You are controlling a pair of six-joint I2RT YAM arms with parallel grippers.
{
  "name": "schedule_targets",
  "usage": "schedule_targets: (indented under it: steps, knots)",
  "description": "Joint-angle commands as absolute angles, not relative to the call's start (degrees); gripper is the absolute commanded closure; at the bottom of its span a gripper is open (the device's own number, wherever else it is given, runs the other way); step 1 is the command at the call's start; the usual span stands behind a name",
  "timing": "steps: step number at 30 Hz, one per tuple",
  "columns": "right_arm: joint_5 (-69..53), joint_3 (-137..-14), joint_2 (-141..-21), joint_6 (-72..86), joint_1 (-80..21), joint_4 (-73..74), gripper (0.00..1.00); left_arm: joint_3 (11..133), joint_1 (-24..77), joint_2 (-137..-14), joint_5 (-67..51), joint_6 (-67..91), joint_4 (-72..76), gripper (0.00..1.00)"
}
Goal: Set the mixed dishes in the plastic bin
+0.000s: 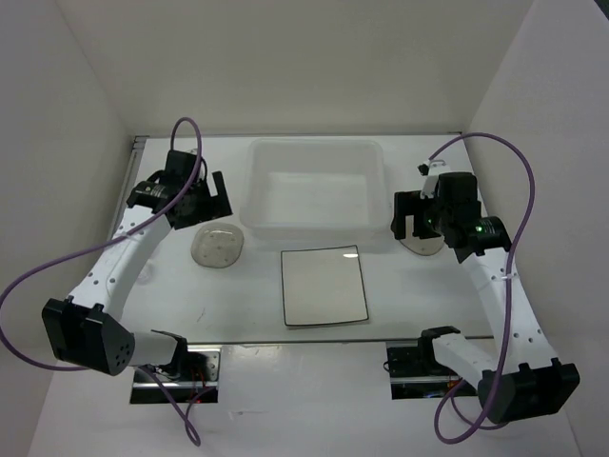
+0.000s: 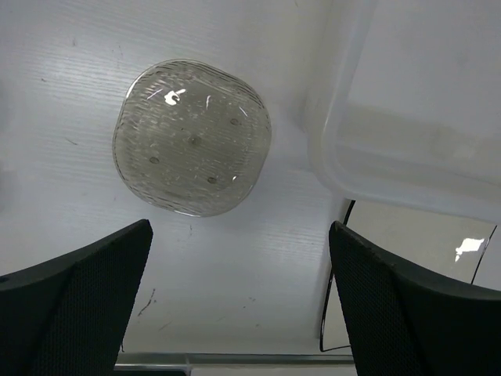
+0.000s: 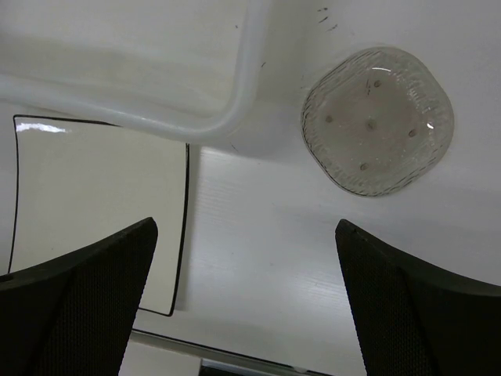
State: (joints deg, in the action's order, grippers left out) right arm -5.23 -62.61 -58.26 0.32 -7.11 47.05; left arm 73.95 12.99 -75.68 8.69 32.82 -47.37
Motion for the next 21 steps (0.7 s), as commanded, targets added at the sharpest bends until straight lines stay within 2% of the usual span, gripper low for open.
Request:
schedule_targets:
  steps: [1, 3, 10, 14, 19, 21]
  knots:
    - [-5.63, -62.67, -55.73, 0.09, -6.77, 45.7, 0.01, 73.65, 11.69, -76.03, 2.4, 28.93, -45.45, 0.0]
    - [-5.63, -62.67, -54.06, 0.09, -6.77, 45.7, 0.01, 71.38, 11.69, -76.03, -3.48, 28.04, -43.26, 0.0]
    - [-8.95, -62.67, -53.88, -1.66, -0.97, 45.18, 0.01, 66.63, 11.69, -76.03, -7.9, 32.6, -43.86, 0.0]
    - [-17.81, -63.19, -53.88, -5.43, -1.75, 46.93, 0.01, 62.42, 13.09, -70.34, -12.91, 35.5, -44.38, 0.0]
    - [-19.6, -63.19, -55.8, -6.06, -2.9, 46.93, 0.01, 52.14, 14.15, -64.61, -23.45, 40.94, -40.69, 0.0]
    - [-20.91, -63.19, -55.81, -6.67, -3.68, 46.93, 0.01, 49.23, 14.85, -63.2, -23.47, 42.27, -39.47, 0.0]
